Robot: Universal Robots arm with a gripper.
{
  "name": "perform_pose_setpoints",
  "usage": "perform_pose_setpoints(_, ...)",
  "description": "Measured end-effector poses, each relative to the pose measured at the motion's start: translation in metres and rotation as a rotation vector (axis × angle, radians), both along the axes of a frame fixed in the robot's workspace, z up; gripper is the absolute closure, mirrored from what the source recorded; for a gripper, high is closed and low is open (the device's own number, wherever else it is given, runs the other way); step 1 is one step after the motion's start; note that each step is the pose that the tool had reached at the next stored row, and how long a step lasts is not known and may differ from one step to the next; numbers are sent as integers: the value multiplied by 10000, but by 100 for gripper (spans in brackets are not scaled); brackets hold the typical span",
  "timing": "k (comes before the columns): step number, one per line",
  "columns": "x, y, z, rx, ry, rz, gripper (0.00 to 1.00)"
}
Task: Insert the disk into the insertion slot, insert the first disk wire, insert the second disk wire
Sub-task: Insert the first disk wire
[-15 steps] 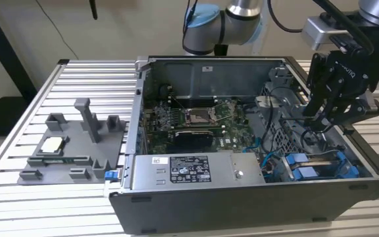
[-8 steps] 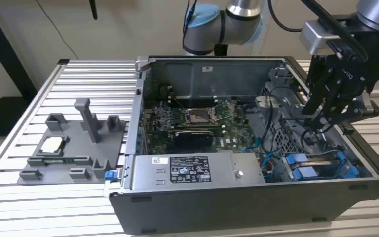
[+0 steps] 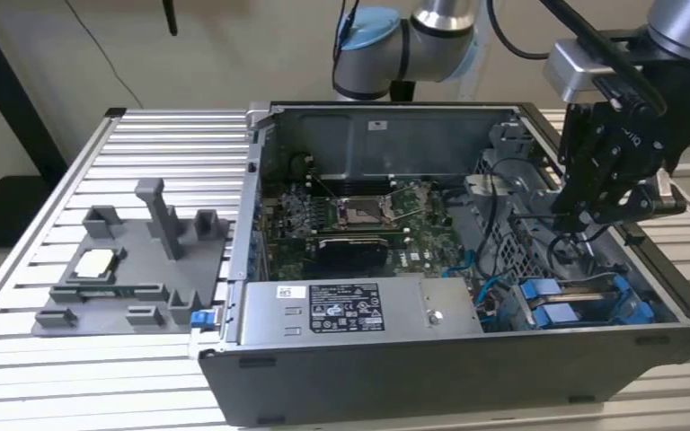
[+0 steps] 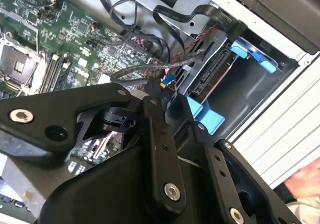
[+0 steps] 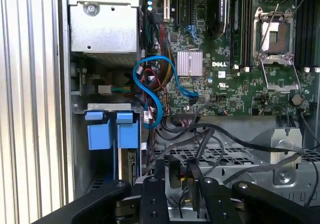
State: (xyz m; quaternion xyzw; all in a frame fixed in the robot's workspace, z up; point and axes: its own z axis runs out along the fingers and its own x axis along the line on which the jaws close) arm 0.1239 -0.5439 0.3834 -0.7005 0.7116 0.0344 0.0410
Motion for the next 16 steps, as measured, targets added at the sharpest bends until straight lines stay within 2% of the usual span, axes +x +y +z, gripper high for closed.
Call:
perform_pose_setpoints(2, 0, 0, -1, 1, 0, 0, 71)
perform_pose_setpoints(3, 0, 0, -2, 2, 0, 0, 77)
perform_pose_setpoints(5, 0, 0, -2, 1, -1, -1, 81)
perform_pose_setpoints(16, 0, 0, -14, -2, -1, -1, 81)
